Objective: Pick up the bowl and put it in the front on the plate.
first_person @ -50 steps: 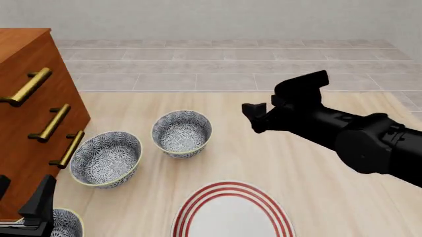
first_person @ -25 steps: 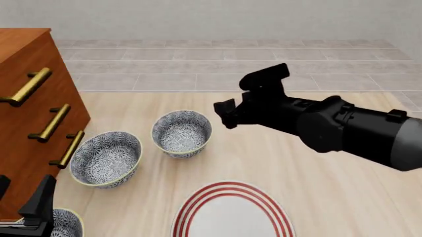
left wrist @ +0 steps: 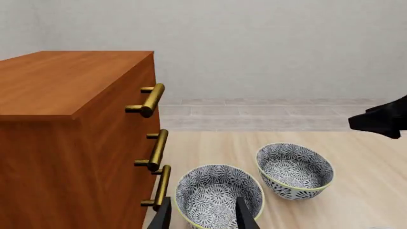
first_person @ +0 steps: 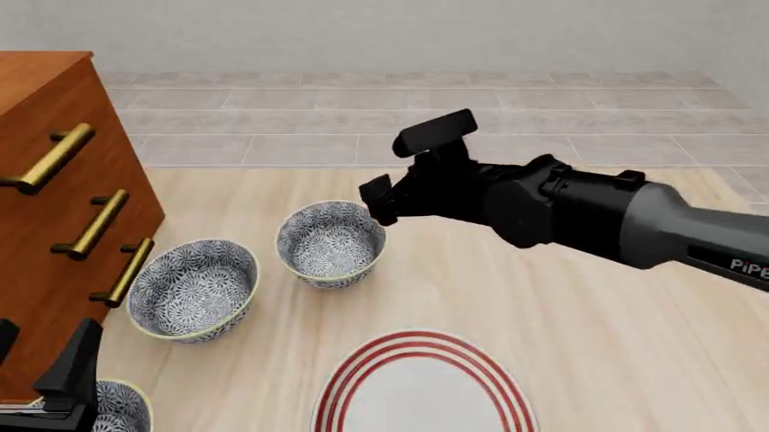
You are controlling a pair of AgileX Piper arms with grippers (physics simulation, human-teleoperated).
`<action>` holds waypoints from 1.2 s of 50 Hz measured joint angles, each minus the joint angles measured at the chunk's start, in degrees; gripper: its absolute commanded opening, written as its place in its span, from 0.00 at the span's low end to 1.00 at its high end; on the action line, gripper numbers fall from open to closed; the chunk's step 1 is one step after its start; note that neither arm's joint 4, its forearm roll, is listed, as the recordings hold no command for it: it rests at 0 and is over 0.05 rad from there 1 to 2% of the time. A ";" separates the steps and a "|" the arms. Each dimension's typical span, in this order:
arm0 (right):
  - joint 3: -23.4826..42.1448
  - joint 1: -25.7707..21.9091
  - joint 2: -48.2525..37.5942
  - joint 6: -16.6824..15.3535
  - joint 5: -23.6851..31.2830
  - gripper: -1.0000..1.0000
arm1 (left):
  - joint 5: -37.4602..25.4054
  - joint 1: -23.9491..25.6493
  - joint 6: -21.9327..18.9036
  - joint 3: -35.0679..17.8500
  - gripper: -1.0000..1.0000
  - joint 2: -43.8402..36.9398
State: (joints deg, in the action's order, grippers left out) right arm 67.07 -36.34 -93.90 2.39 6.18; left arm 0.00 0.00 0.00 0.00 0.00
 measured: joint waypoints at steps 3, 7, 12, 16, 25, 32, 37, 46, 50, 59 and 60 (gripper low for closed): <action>0.95 0.10 -1.09 -0.08 0.23 1.00 | 0.00 0.00 0.00 0.00 1.00 0.00; 2.09 0.23 -2.48 -0.11 0.47 1.00 | 0.00 0.00 0.00 0.00 1.00 0.00; 3.36 0.36 -4.11 -0.14 0.69 1.00 | 0.00 0.00 0.00 0.00 1.00 0.00; 4.29 0.55 -5.30 -0.24 0.82 1.00 | 0.00 0.00 0.00 0.00 1.00 0.00; 6.60 1.53 -8.06 -0.44 1.28 1.00 | 0.00 0.00 0.00 0.00 1.00 0.00; 8.36 2.47 -10.52 -0.68 1.44 1.00 | 0.00 0.00 0.00 0.00 1.00 0.00; 9.67 2.92 -12.44 -0.84 1.45 1.00 | 0.00 0.00 0.00 0.00 1.00 0.00; 12.11 3.23 -15.86 -1.25 1.79 1.00 | 0.00 0.00 0.00 0.00 1.00 0.00; 13.25 3.25 -17.29 -1.50 2.14 1.00 | 0.00 0.00 0.00 0.00 1.00 0.00; 15.45 3.47 -19.95 -2.04 2.96 1.00 | 0.00 0.00 0.00 0.00 1.00 0.00; 15.65 3.49 -20.21 -2.08 3.04 1.00 | 0.00 0.00 0.00 0.00 1.00 0.00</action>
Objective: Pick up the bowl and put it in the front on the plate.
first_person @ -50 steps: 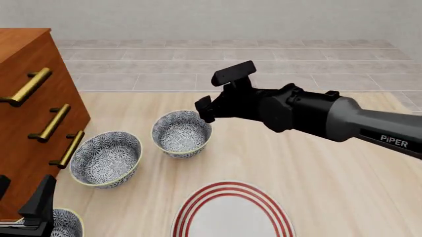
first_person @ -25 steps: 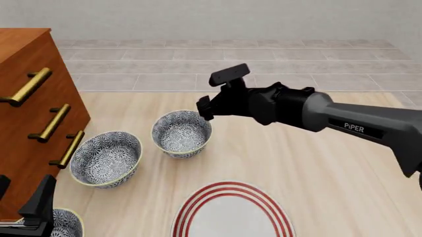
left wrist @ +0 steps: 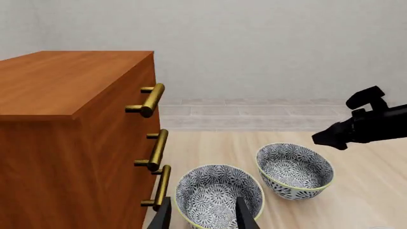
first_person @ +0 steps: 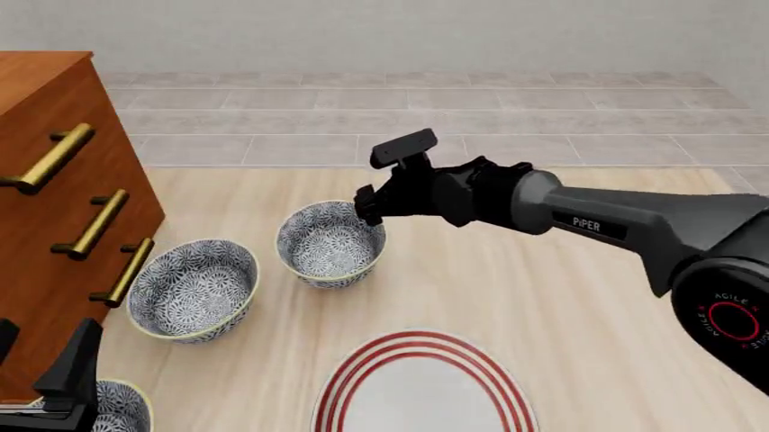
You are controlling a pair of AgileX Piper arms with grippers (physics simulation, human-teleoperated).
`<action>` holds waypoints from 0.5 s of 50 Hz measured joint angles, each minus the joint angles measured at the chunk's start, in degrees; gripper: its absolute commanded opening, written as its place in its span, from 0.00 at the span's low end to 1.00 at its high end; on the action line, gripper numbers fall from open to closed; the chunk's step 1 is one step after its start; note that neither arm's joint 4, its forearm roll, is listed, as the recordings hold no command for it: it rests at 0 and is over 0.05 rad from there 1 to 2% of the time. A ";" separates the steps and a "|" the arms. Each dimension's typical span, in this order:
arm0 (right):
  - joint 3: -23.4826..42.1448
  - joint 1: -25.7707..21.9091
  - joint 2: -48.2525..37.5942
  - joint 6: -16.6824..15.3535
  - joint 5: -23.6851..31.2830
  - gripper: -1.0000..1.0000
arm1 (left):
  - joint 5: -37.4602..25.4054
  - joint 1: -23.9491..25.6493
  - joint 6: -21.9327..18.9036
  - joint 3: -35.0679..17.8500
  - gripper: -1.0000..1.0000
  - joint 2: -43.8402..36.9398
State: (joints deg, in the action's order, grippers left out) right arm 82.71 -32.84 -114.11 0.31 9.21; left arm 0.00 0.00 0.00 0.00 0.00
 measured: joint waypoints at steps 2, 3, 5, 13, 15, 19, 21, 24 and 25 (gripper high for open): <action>0.38 0.03 -0.50 -0.08 0.16 1.00 | 0.00 0.00 0.00 0.00 1.00 0.00; 0.56 0.04 -0.75 -0.12 0.24 1.00 | 0.00 0.00 0.00 0.00 1.00 0.00; 0.92 0.05 -1.21 -0.19 0.42 1.00 | 0.00 0.00 0.00 0.00 1.00 0.00; 2.46 -0.08 -2.85 -0.47 1.30 1.00 | 0.00 0.00 0.00 0.00 1.00 0.00; 2.84 -0.08 -3.25 -0.62 1.50 1.00 | 0.00 0.00 0.00 0.00 1.00 0.00; 3.55 -0.08 -3.97 -0.80 1.94 1.00 | 0.00 0.00 0.00 0.00 1.00 0.00; 3.95 -0.17 -4.41 -0.82 2.31 1.00 | 0.00 0.00 0.00 0.00 1.00 0.00; 4.56 -0.20 -4.98 -1.00 2.80 1.00 | 0.00 0.00 0.00 0.00 1.00 0.00; 4.78 -0.21 -5.17 -1.05 2.98 1.00 | 0.00 0.00 0.00 0.00 1.00 0.00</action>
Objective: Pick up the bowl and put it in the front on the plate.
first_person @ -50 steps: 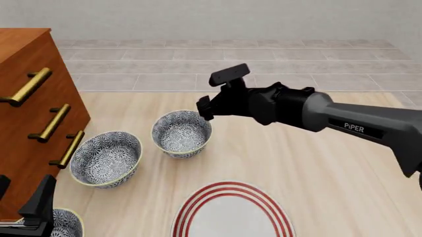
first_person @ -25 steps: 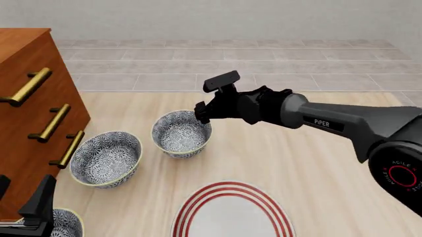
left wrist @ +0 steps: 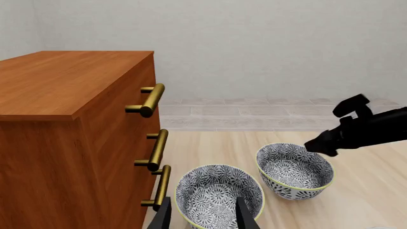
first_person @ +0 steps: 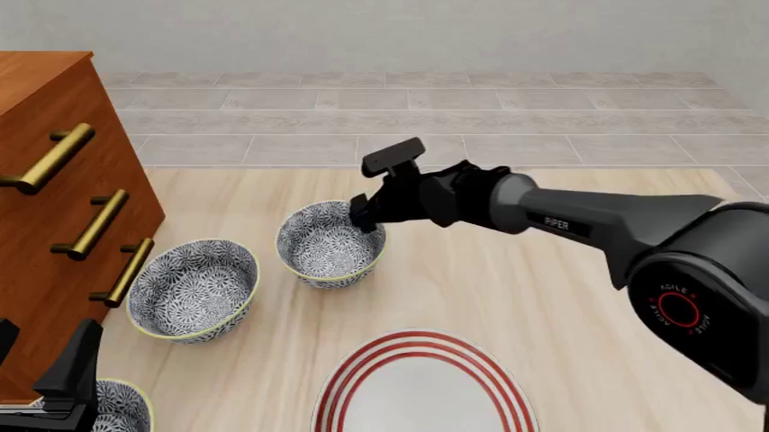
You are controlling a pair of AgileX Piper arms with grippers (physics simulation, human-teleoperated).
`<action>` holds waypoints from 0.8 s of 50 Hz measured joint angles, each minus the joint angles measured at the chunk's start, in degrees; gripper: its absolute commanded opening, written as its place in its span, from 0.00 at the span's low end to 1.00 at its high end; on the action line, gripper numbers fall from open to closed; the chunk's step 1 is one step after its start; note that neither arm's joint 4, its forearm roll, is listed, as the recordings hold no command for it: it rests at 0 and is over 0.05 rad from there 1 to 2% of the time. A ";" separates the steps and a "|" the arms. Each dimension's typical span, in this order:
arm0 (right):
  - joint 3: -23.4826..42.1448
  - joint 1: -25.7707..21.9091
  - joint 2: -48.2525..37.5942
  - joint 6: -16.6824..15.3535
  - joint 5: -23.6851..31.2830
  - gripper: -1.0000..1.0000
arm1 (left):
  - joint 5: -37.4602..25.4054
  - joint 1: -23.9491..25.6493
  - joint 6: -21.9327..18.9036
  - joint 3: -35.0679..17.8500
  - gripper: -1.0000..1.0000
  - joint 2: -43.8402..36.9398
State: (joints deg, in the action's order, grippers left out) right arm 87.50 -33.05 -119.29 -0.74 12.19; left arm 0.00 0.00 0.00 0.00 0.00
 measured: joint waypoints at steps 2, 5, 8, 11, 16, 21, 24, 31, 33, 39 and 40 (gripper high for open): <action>0.47 -0.04 -0.39 -0.06 0.41 1.00 | 0.00 0.00 0.00 0.00 1.00 0.00; 1.10 -0.16 -0.97 -0.07 1.01 1.00 | 0.00 0.00 0.00 0.00 1.00 0.00; 1.74 -0.18 -1.68 -0.23 1.62 1.00 | 0.00 0.00 0.00 0.00 1.00 0.00; 2.43 -0.25 -2.46 -0.14 2.33 1.00 | 0.00 0.00 0.00 0.00 1.00 0.00; 3.42 -0.44 -3.62 -0.09 3.33 1.00 | 0.00 0.00 0.00 0.00 1.00 0.00; 4.20 -0.62 -4.67 -0.11 4.10 1.00 | 0.00 0.00 0.00 0.00 1.00 0.00; 4.58 -0.68 -5.21 -0.34 4.40 1.00 | 0.00 0.00 0.00 0.00 1.00 0.00; 5.42 -0.62 -6.39 -0.77 4.99 1.00 | 0.00 0.00 0.00 0.00 1.00 0.00; 5.56 -0.58 -6.71 -0.84 5.08 1.00 | 0.00 0.00 0.00 0.00 1.00 0.00; 5.84 -0.41 -7.55 -1.00 5.20 1.00 | 0.00 0.00 0.00 0.00 1.00 0.00; 5.87 -0.40 -7.67 -1.01 5.21 1.00 | 0.00 0.00 0.00 0.00 1.00 0.00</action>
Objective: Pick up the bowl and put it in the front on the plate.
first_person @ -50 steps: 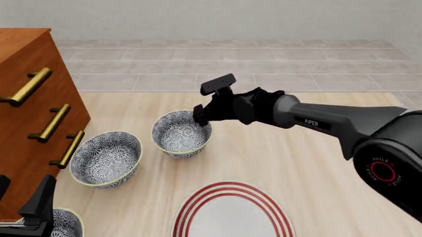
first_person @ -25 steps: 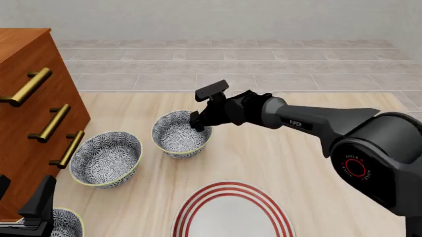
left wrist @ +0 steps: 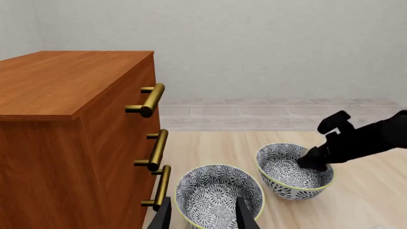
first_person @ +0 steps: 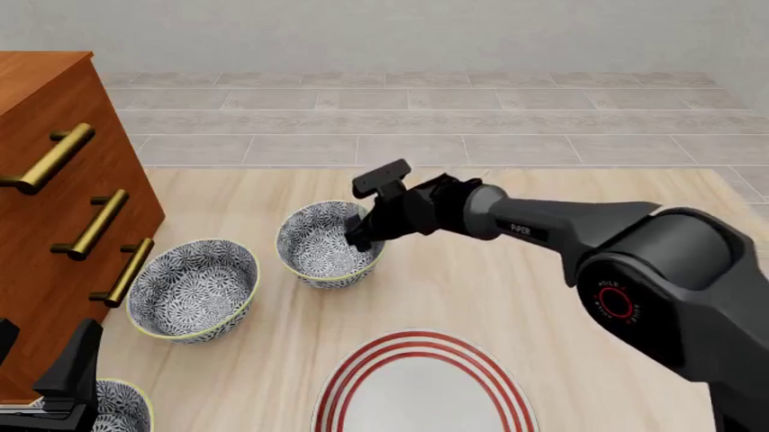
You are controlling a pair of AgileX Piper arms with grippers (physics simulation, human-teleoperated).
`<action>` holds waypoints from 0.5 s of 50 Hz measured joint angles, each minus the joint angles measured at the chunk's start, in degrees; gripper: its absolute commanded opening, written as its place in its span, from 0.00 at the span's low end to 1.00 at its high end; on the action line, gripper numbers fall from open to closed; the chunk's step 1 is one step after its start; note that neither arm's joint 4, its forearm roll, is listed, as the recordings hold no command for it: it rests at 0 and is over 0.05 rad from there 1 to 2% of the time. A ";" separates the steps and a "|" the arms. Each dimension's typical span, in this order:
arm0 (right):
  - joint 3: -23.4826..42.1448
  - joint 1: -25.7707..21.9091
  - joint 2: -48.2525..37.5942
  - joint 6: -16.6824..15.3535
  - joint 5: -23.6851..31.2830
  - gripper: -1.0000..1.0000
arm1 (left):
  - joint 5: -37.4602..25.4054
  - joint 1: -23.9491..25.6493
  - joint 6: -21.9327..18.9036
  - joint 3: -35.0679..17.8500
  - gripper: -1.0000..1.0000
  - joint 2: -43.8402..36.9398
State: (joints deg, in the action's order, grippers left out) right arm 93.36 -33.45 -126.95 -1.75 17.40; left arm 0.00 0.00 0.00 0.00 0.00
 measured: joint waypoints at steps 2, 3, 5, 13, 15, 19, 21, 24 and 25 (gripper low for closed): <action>0.05 0.02 -0.21 -0.01 0.00 1.00 | 0.00 0.00 0.00 0.00 1.00 0.00; 0.06 0.02 -0.30 -0.02 -0.01 1.00 | 0.00 0.00 0.00 0.00 1.00 0.00; 0.10 0.01 -0.47 -0.02 -0.02 1.00 | 0.00 0.00 0.00 0.00 1.00 0.00; 0.10 -0.13 -0.98 0.09 -0.11 1.00 | 0.00 0.00 0.00 0.00 1.00 0.00; 0.03 -0.20 -1.10 0.15 -0.14 1.00 | 0.00 0.00 0.00 0.00 1.00 0.00; -0.01 -0.30 -1.33 0.30 -0.15 0.00 | 0.00 0.00 0.00 0.00 1.00 0.00; 0.29 -0.16 -1.15 0.56 -0.20 0.00 | 0.00 0.00 0.00 0.00 1.00 0.00; 0.36 -0.19 -1.05 0.48 -0.20 0.00 | 0.00 0.00 0.00 0.00 1.00 0.00; 0.38 -0.19 -1.02 0.45 -0.20 0.00 | 0.00 0.00 0.00 0.00 1.00 0.00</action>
State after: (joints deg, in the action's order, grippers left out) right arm 93.75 -33.64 -127.97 -1.30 17.20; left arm 0.00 0.00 0.00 0.00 0.00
